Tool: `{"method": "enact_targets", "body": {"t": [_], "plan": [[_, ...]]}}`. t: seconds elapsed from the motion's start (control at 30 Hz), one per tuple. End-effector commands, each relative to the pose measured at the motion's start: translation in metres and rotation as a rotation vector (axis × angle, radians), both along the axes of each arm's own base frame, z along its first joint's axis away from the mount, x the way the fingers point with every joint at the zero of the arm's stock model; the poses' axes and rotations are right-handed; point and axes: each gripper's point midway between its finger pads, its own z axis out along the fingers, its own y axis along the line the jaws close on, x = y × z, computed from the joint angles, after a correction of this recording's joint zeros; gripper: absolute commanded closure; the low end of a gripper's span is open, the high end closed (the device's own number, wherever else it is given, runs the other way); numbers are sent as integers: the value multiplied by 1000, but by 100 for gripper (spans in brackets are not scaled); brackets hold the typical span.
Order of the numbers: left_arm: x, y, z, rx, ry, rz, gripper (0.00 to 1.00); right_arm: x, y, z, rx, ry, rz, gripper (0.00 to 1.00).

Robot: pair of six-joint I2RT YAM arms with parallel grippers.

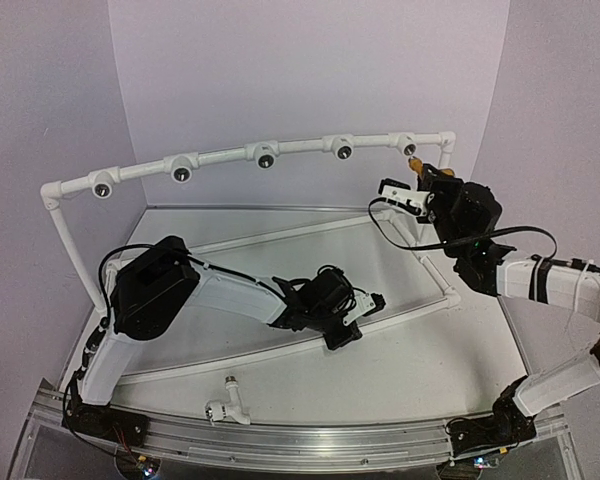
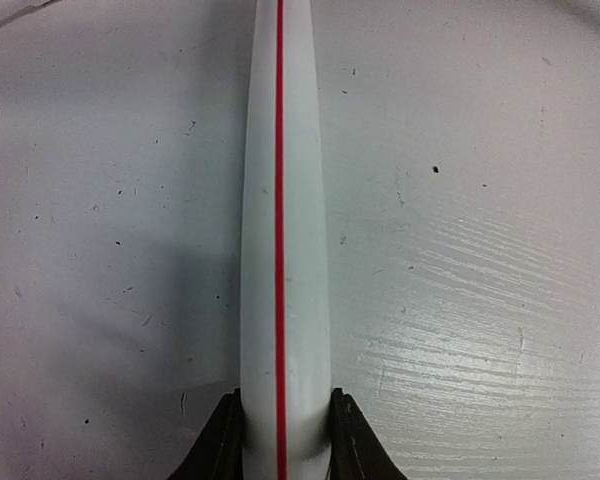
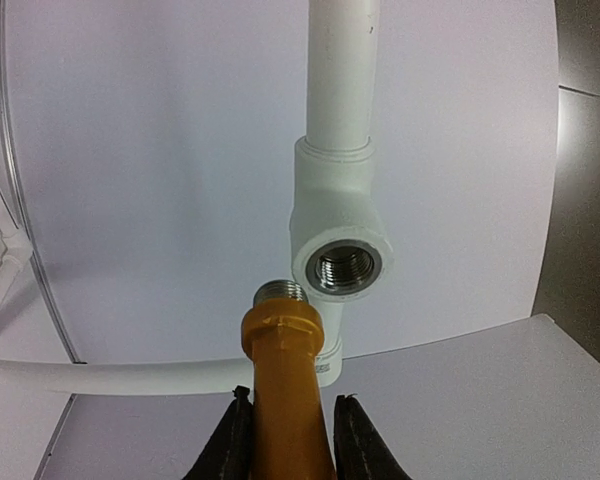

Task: Install the water faucets
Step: Screw the water faucet onto the adaptor.

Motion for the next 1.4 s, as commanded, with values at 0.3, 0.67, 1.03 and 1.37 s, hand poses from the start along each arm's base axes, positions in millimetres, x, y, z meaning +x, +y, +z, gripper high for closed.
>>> {"method": "enact_targets", "body": {"t": [0.3, 0.67, 1.03, 1.37], "plan": [[-70, 60, -101, 296, 218, -98, 100, -10, 4, 40, 96, -117, 43, 100], [-75, 59, -105, 307, 207, -106, 100, -5, 7, 51, 134, -136, 45, 100], [-80, 58, -109, 319, 195, -119, 100, -2, 11, 58, 146, -146, 49, 100], [-82, 58, -111, 324, 190, -122, 100, 4, 17, 56, 166, -122, 55, 100]]}}
